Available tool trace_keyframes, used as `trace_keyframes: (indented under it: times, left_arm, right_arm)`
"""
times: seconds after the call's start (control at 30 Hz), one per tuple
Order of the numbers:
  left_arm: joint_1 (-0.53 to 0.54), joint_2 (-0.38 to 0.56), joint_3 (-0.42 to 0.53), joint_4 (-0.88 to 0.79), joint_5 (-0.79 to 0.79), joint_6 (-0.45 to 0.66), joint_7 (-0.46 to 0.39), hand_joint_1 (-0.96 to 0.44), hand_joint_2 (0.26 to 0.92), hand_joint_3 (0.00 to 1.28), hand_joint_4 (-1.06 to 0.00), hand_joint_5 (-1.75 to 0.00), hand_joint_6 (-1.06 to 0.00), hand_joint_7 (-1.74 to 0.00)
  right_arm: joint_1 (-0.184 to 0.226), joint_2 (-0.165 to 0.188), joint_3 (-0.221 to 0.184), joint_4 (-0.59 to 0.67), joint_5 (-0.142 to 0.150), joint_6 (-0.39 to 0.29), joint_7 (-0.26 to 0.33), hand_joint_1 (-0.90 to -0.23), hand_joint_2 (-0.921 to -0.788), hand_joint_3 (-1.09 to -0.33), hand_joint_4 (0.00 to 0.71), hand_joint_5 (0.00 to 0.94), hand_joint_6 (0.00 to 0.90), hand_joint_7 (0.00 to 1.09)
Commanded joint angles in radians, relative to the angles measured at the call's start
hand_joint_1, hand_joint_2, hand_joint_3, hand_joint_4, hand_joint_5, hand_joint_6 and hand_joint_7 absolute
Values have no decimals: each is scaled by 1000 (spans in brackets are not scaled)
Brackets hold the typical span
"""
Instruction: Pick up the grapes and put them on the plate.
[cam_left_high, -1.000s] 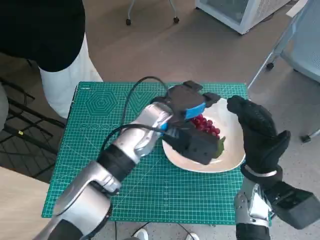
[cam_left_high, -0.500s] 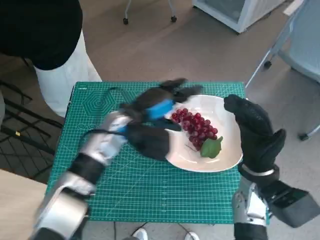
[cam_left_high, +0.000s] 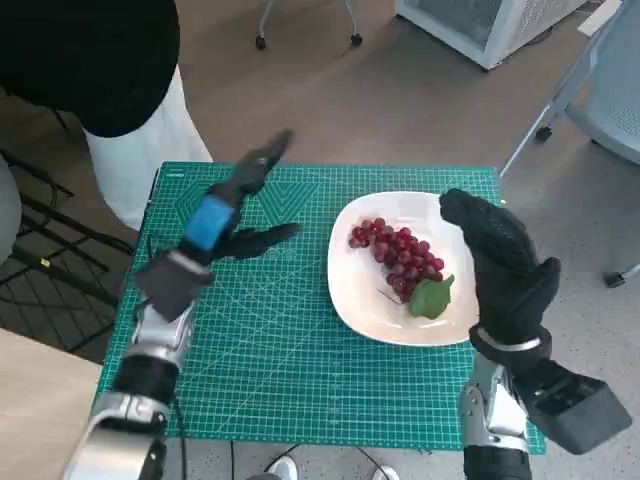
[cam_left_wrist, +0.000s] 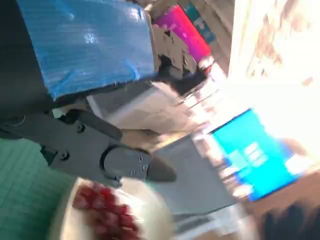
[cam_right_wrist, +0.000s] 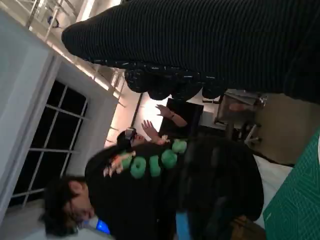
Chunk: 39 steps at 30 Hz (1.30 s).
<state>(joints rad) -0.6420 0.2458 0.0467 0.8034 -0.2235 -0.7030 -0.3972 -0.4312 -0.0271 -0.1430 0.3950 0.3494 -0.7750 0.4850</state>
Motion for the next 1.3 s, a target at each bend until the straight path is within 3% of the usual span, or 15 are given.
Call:
trace_keyframes:
  times: [0.03,0.3,0.63,1.3]
  left_arm:
    - [59,-42,75,-50,-141,-2,-108,-490,921,284,-230,-9,-322,-28]
    - [129,-70,122,-96,-197,16,-183,-483,921,289,-232,-6,-334,-27]
    - [190,-106,135,-155,-174,28,-161,-484,921,274,-258,-13,-360,-34]
    - [251,-163,137,-224,-178,52,-153,-486,921,237,-293,-14,-406,-41]
  right_arm:
    - [-6,10,9,27,3,8,1,-432,-921,-526,327,0,171,342]
    - [-19,8,20,52,0,1,17,-434,-921,-540,318,1,132,403]
    - [-15,-9,30,48,1,11,36,-438,-921,-552,311,1,69,509]
    - [5,-38,23,41,10,21,49,-435,-921,-568,311,2,39,553]
